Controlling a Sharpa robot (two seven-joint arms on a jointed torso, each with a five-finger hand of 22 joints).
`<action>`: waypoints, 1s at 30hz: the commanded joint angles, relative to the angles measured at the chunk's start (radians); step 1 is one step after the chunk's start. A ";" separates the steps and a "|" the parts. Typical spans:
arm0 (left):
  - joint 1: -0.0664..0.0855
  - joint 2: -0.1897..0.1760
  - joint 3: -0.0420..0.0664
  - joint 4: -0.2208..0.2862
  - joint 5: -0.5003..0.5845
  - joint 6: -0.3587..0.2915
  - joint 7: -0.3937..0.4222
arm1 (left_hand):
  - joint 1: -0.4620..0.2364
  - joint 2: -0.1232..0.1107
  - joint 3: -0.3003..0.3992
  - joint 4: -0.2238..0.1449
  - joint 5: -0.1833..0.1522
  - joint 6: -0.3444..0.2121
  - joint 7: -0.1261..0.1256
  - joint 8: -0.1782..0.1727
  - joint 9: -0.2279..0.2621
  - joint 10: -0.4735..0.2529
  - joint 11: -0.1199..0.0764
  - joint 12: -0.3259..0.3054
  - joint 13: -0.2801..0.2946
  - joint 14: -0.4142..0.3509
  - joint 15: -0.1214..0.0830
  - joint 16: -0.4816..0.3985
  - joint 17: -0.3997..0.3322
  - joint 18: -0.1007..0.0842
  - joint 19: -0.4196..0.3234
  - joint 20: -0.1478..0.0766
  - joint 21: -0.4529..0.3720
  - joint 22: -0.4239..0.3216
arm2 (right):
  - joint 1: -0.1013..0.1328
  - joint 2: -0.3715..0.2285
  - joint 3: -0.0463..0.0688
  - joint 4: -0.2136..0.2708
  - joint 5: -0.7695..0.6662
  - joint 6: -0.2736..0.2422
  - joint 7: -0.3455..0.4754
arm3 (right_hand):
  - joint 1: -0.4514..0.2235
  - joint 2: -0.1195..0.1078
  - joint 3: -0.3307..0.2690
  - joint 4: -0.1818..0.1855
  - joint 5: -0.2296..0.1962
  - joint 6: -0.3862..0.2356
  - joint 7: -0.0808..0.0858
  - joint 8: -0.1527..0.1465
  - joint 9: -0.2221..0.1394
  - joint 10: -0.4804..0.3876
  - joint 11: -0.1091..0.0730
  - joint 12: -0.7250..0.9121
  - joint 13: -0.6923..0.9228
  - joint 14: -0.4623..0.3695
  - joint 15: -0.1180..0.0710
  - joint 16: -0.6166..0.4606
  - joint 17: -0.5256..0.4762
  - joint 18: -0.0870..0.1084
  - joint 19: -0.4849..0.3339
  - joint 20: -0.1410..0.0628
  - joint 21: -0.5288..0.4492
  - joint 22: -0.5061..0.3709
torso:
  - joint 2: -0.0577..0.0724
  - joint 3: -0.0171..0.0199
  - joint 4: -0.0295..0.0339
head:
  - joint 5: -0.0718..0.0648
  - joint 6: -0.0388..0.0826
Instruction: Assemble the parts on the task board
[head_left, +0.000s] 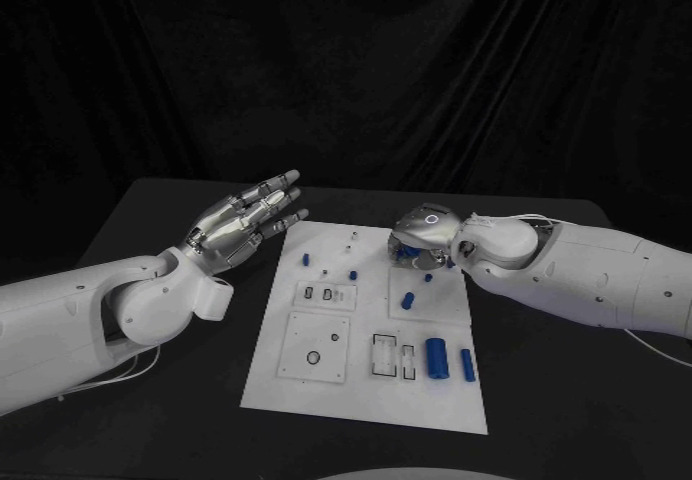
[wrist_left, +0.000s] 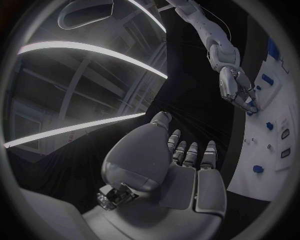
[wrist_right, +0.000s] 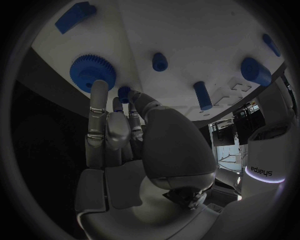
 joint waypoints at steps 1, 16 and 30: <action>0.000 -0.002 0.001 0.002 -0.002 0.017 0.001 | 0.007 -0.001 0.009 -0.002 0.007 0.008 0.001 0.005 0.002 0.002 0.006 0.008 0.002 -0.002 0.009 0.004 0.001 0.018 0.003 0.003 0.004 0.001 | 0.027 -0.003 0.002 0.022 0.055 -0.055 0.014 | 0.016 0.001 0.007 -0.002 -0.002 0.004 0.005 -0.001 0.002 0.051 -0.041 -0.006 0.000 0.012 -0.001 0.003 0.004 0.002 -0.006 0.000 0.006 0.004 | 0.000 -0.0003 -0.0018 | 0.005 -0.001; 0.000 0.001 0.001 -0.005 -0.002 0.023 -0.007 | 0.008 -0.004 0.016 -0.007 0.013 0.017 0.001 0.008 0.003 0.004 0.006 0.012 0.002 -0.001 0.009 0.006 0.002 0.018 0.004 0.004 0.004 0.001 | 0.106 0.086 0.002 -0.025 0.143 -0.029 0.035 | 0.021 -0.005 0.017 0.000 -0.014 -0.008 0.014 -0.019 -0.001 0.062 -0.033 -0.029 -0.007 0.015 0.008 0.011 0.014 0.000 -0.015 0.005 0.017 0.023 | 0.002 -0.0019 -0.0006 | 0.005 -0.009; 0.000 0.018 0.001 -0.013 -0.002 0.032 -0.014 | 0.008 -0.003 0.018 -0.008 0.015 0.016 0.001 0.008 0.003 0.003 0.006 0.011 0.002 -0.001 0.009 0.006 0.002 0.018 0.003 0.003 0.004 0.001 | 0.104 0.201 0.002 -0.161 0.155 -0.021 0.054 | 0.025 -0.009 0.024 0.001 -0.015 -0.019 0.020 -0.034 -0.005 0.063 -0.028 -0.048 -0.011 0.013 0.015 0.012 0.016 0.000 -0.025 0.010 0.024 0.035 | 0.016 -0.0079 0.0171 | -0.006 -0.008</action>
